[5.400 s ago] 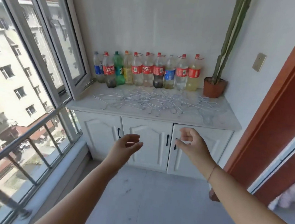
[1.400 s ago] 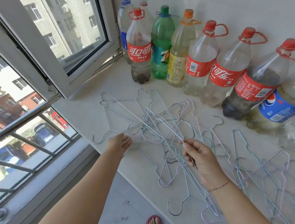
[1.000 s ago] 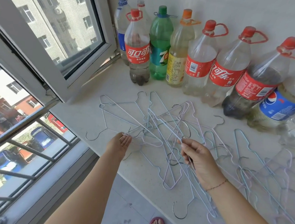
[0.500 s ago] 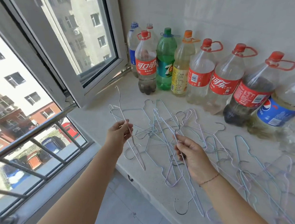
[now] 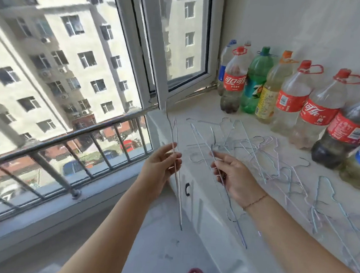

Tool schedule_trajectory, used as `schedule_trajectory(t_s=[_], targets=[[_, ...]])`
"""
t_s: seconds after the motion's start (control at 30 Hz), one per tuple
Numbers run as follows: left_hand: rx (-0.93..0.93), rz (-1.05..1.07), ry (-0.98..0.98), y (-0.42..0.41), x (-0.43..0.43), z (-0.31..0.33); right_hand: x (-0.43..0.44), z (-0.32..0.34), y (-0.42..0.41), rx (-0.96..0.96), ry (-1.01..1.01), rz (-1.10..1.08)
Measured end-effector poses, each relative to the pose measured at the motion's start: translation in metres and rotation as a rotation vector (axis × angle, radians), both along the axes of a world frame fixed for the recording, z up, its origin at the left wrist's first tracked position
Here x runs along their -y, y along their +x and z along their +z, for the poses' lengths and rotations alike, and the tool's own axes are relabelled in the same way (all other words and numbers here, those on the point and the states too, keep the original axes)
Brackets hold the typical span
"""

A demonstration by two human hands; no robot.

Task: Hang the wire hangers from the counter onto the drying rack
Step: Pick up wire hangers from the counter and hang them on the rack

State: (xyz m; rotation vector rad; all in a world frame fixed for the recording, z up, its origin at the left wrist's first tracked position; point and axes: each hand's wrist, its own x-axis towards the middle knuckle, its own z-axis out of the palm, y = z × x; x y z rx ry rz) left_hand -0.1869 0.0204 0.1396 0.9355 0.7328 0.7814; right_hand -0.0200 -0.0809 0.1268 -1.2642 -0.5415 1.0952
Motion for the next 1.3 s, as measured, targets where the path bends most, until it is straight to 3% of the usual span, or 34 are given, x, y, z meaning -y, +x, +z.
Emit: schedule_trajectory(t_s=[0.33, 0.67, 1.0, 1.3], targets=[[-0.045, 0.337, 0.020, -0.181, 0.074, 0.018, -0.004, 0.023, -0.165, 0.025, 0.026, 0.436], [-0.015, 0.724, 0.073, -0.410, 0.164, 0.058, 0.009, 0.057, -0.395, -0.011, 0.071, 0.822], [-0.041, 0.974, 0.125, -0.665, 0.268, 0.092, 0.073, 0.081, -0.672, -0.128, 0.092, 1.006], [-0.116, 1.148, 0.144, -0.842, 0.333, 0.105, 0.107, 0.101, -0.857, -0.137, 0.144, 1.183]])
